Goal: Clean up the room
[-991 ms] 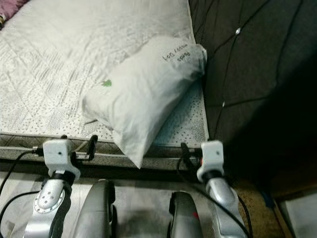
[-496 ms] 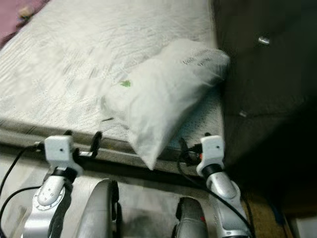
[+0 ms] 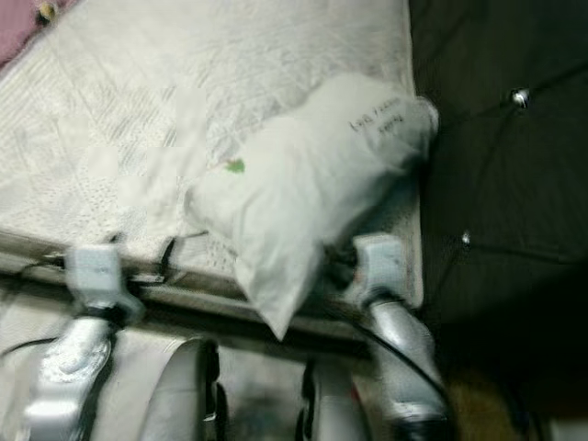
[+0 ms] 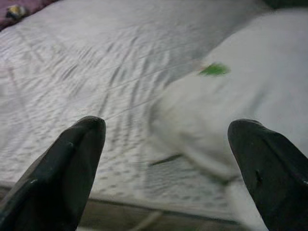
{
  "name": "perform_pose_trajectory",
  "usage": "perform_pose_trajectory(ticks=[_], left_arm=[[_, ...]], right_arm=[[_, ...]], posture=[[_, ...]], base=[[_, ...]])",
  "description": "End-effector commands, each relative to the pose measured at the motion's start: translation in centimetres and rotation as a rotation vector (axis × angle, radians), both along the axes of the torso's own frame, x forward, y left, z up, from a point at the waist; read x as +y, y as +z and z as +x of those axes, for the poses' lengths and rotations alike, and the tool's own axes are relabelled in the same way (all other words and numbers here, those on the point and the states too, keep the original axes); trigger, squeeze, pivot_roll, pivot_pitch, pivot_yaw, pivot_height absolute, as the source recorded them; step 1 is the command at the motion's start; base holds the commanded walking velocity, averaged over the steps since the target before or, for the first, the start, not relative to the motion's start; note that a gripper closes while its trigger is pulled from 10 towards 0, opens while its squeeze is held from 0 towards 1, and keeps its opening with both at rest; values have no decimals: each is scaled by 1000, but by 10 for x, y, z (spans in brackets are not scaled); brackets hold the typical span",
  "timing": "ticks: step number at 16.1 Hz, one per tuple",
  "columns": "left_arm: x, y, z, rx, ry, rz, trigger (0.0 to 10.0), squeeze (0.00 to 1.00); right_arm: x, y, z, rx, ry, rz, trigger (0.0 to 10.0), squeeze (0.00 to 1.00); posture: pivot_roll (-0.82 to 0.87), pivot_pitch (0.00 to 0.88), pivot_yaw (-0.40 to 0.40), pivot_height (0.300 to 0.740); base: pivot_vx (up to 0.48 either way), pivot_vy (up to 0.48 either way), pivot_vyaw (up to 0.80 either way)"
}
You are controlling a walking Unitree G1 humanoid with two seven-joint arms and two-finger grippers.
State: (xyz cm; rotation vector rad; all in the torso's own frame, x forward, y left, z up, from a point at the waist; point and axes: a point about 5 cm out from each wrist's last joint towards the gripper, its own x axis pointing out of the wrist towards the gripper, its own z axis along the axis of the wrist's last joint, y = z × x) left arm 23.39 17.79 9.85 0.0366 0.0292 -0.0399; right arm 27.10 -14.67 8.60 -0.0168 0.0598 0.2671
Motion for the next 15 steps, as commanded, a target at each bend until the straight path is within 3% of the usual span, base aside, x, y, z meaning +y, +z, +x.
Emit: perform_pose_trajectory(ticks=[1, 5, 9, 11, 14, 15], left_arm=[[-9, 1, -1, 1, -25, -29, 10000, 0], [-6, 0, -5, 25, -6, 1, 10000, 0], [8, -6, -16, 107, 23, 61, 10000, 0], [12, -9, -20, 136, 26, 70, 10000, 0], [12, -9, -20, 136, 26, 70, 10000, 0], [16, -13, -26, 168, 43, 89, 10000, 0]], right_arm=[[-14, -9, -7, 39, -32, -17, 10000, 0], [-13, -13, -10, 79, 19, -19, 10000, 0], [-5, -23, -20, 187, 206, -19, 10000, 0], [-3, -28, -22, 240, 285, -49, 10000, 0], [-3, -28, -22, 240, 285, -49, 10000, 0], [4, -30, -22, 252, 343, -68, 10000, 0]], posture=[[51, 195, -10, 630], [66, 217, -23, 620], [77, 227, -20, 573], [77, 227, -20, 573], [77, 227, -20, 573], [97, 246, -17, 568]], base=[[0, 0, 0], [0, 0, 0], [0, 0, 0], [0, 0, 0], [0, 0, 0], [0, 0, 0]])
